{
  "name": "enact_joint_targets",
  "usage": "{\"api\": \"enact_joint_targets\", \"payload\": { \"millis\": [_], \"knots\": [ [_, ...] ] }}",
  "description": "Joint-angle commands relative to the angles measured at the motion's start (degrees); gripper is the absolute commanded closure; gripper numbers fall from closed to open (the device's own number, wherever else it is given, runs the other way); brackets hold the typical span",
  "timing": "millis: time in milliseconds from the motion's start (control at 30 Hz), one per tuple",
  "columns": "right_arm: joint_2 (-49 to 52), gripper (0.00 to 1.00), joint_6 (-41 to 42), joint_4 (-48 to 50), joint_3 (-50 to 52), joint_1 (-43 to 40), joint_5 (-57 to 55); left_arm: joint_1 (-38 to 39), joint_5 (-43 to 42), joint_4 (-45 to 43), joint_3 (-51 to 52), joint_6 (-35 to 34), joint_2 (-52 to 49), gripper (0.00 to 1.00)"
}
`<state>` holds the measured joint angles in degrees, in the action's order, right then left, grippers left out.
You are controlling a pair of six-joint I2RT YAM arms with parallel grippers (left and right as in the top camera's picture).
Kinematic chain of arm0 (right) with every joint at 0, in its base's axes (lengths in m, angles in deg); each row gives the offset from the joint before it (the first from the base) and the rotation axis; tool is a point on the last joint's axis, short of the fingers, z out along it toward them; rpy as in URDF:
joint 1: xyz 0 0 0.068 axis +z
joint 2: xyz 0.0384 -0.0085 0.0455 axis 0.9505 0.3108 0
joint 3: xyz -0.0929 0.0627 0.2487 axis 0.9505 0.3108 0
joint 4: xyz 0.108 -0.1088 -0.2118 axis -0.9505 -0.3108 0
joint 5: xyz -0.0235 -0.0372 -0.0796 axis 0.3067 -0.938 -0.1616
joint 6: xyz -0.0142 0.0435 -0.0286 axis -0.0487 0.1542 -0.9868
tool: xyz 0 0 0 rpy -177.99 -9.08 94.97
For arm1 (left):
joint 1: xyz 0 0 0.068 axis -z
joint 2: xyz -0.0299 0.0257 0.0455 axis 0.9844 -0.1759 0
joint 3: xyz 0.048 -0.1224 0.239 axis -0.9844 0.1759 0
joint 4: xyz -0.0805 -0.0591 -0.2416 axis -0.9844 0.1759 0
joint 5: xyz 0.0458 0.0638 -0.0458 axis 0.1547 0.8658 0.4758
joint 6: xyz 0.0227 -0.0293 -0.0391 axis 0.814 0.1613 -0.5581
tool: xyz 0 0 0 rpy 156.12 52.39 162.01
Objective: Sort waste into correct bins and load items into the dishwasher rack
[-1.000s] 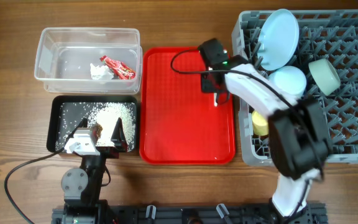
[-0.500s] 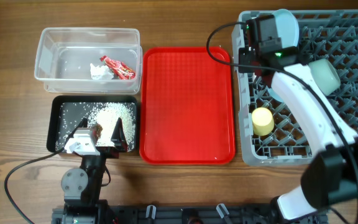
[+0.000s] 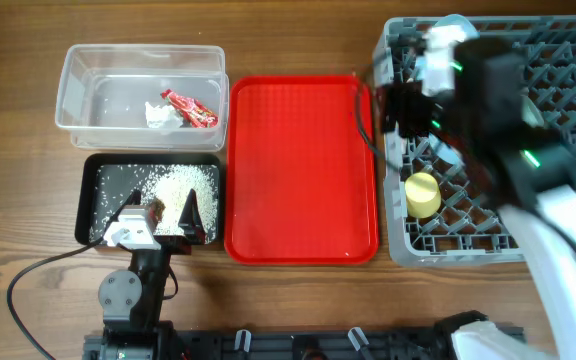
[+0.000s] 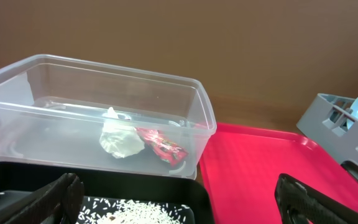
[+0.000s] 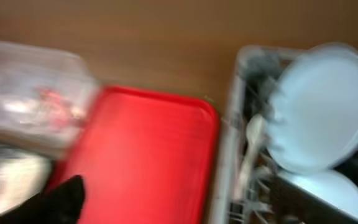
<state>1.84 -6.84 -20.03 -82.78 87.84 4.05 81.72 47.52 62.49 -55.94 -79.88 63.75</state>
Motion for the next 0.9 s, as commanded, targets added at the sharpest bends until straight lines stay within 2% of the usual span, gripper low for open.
{"api": "enact_joint_targets", "payload": {
  "millis": [0,133,267,400,533,633,867],
  "knots": [
    [-6.10,0.00,2.93,-0.68,-0.68,0.13,14.51,-0.37,-0.31,0.52,0.04,0.72,0.20,0.00],
    [-10.80,0.00,1.64,-5.57,-0.68,0.11,12.72,-0.37,-0.31,0.52,0.04,0.72,0.20,0.00],
    [-16.68,0.00,-3.63,-4.70,-0.70,0.11,11.15,-0.37,-0.31,0.52,0.04,0.72,0.20,0.00],
    [-23.06,0.00,-3.61,-7.08,-0.61,0.11,2.58,-0.37,-0.31,0.52,0.04,0.72,0.20,0.00],
    [-28.02,0.00,-4.22,-4.44,2.64,0.02,-6.10,-0.37,-0.31,0.52,0.04,0.72,0.20,0.00],
    [-32.52,0.00,-5.03,1.57,10.64,-1.88,-9.86,-0.37,-0.31,0.50,0.04,0.72,0.20,0.00],
    [-46.71,0.00,-4.48,23.45,40.02,-9.94,-9.90,-0.37,-0.31,0.52,0.04,0.72,0.20,0.00]
  ]
}}
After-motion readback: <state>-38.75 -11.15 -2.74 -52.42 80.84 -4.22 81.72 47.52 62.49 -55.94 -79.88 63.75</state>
